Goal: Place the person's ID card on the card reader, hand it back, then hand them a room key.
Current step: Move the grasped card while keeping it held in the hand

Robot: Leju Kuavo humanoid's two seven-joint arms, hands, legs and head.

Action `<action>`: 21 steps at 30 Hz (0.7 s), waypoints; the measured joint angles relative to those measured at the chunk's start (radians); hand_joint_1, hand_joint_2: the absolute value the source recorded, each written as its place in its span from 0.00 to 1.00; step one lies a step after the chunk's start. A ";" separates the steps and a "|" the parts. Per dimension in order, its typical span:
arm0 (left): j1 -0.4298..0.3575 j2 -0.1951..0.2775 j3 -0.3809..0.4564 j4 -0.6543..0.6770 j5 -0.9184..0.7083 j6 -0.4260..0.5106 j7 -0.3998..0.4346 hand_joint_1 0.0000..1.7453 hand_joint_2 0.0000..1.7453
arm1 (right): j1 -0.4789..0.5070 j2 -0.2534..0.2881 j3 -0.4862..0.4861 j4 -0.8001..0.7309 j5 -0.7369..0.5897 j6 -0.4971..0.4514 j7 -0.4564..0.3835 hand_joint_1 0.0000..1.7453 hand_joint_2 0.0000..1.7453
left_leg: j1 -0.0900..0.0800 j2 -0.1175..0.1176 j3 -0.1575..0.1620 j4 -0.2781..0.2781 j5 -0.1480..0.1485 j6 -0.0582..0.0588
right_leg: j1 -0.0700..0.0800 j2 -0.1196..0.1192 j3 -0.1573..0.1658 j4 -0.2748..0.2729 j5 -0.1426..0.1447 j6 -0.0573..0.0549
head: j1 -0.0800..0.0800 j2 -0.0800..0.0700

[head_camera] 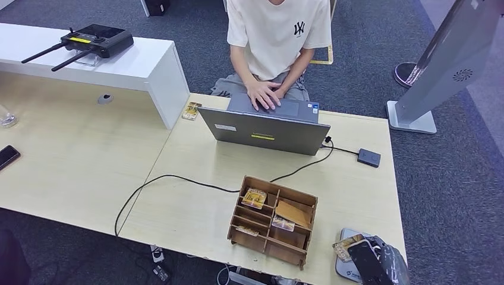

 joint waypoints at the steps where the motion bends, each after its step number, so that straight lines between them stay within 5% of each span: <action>1: 0.000 0.000 0.000 0.000 0.000 0.000 0.000 0.00 1.00 | 0.000 0.000 0.000 0.000 0.000 0.000 0.002 1.00 1.00 | 0.000 0.000 0.000 0.000 0.000 0.000 | 0.000 0.000 0.000 0.000 0.000 0.000 | 0.000 0.000; 21: 0.000 0.000 0.020 0.000 -0.006 0.000 0.003 0.00 1.00 | -0.011 0.000 0.001 0.004 0.099 0.004 0.056 1.00 1.00 | 0.000 0.000 0.000 0.000 0.000 0.000 | 0.000 0.000 0.000 0.000 0.000 0.000 | 0.000 0.000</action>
